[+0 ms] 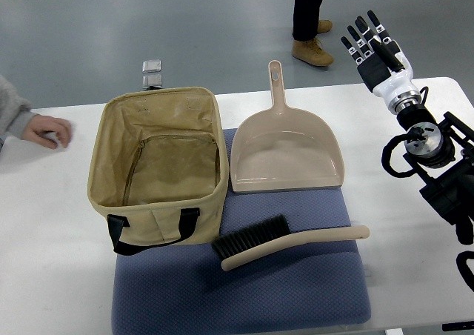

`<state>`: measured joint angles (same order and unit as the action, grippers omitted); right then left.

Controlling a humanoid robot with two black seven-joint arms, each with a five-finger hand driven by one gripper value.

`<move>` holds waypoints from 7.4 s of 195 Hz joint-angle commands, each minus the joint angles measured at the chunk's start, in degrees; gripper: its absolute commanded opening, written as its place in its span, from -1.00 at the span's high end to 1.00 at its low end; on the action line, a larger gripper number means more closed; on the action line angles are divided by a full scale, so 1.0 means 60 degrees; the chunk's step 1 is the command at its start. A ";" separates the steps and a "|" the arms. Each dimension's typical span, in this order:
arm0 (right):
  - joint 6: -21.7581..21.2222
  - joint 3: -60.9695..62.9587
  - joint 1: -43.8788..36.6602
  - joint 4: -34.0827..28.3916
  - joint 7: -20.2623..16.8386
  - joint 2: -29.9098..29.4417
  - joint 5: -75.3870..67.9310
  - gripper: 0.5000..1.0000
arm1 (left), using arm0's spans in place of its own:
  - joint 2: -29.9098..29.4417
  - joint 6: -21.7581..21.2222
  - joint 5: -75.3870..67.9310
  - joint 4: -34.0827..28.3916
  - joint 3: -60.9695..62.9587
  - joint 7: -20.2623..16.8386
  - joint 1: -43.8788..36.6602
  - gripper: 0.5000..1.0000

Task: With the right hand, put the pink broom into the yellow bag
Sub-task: 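Move the right hand down toward the beige brush handle, then close the right hand around the brush handle near its end, then lift the brush with the right hand up over the dustpan, then lower the brush bristles-first into the beige canvas bag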

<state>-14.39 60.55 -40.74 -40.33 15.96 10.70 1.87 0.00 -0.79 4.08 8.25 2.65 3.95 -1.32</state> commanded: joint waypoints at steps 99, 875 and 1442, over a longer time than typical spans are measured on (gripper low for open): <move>-0.0004 -0.0937 -0.0724 -0.0193 -0.0038 0.0824 0.0788 -0.72 | 0.0000 0.0103 0.0038 0.0104 -0.0325 -0.0029 -0.0015 -1.00; 0.2149 -1.1616 -0.2555 -0.8235 -0.2206 0.6390 0.9299 1.00 | 0.0000 0.0161 -0.0079 0.0778 -0.0281 0.0220 0.0073 -1.00; -0.0912 -1.0927 -0.7565 -0.1321 -0.2880 -0.0714 0.9240 -0.72 | 0.0000 0.0176 -0.0079 0.0778 -0.0281 0.0264 0.0088 -1.00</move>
<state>-19.69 -5.05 -85.97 -48.25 -1.26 6.42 57.33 0.00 0.26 3.61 12.92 0.96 5.46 -0.79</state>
